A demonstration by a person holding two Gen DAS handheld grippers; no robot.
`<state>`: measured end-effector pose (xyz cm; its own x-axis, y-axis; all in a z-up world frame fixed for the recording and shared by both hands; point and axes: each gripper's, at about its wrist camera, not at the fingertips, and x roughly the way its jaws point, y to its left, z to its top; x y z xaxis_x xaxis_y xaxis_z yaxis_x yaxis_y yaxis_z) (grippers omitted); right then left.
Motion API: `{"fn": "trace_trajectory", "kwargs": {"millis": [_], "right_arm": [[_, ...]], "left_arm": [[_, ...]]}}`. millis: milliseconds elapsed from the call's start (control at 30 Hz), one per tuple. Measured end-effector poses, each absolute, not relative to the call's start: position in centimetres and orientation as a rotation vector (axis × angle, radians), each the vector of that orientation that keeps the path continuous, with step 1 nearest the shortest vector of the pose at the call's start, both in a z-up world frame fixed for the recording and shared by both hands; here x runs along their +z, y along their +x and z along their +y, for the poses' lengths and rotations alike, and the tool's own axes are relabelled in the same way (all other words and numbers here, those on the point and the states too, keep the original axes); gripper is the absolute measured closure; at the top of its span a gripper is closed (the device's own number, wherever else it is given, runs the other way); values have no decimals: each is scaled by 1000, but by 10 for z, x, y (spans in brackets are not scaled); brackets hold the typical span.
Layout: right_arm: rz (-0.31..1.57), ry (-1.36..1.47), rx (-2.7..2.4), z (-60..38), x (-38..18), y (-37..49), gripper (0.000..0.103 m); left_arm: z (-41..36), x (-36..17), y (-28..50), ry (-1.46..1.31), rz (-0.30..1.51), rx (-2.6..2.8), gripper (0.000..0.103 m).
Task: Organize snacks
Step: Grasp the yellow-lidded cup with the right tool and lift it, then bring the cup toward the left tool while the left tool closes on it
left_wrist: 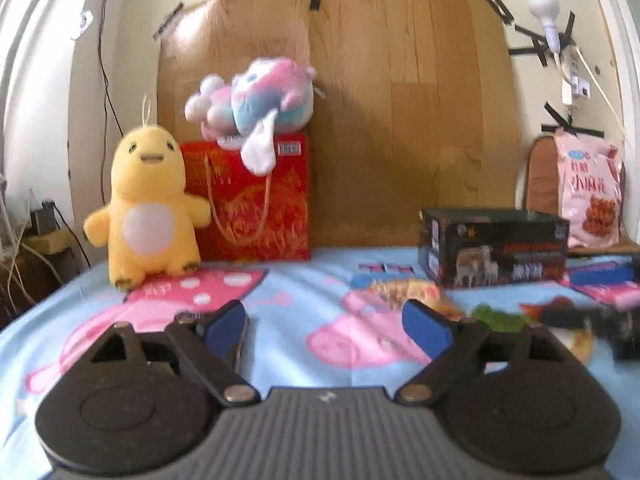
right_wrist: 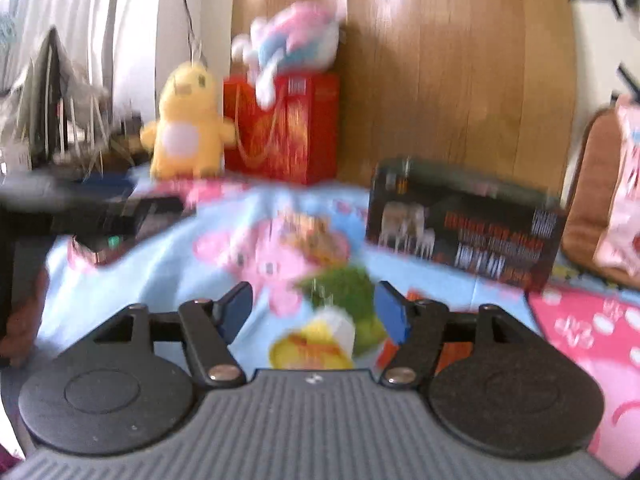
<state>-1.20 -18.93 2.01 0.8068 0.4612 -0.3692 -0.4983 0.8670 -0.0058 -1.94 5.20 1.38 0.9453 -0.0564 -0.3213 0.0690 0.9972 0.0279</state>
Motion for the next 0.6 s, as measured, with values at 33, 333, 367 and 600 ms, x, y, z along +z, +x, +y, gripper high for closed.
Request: {"fn": "trace_trajectory", "kwargs": {"millis": [33, 333, 367, 600], "right_arm": [[339, -94, 505, -189, 23, -13, 28], [210, -11, 333, -179, 36, 6, 24], [209, -4, 304, -182, 35, 7, 23], [298, 30, 198, -204, 13, 24, 23]], "left_arm": [[51, 14, -19, 25, 340, -78, 14], [2, 11, 14, 67, 503, -280, 14], [-2, 10, 19, 73, 521, -290, 14], [-8, -1, 44, 53, 596, -294, 15]]}}
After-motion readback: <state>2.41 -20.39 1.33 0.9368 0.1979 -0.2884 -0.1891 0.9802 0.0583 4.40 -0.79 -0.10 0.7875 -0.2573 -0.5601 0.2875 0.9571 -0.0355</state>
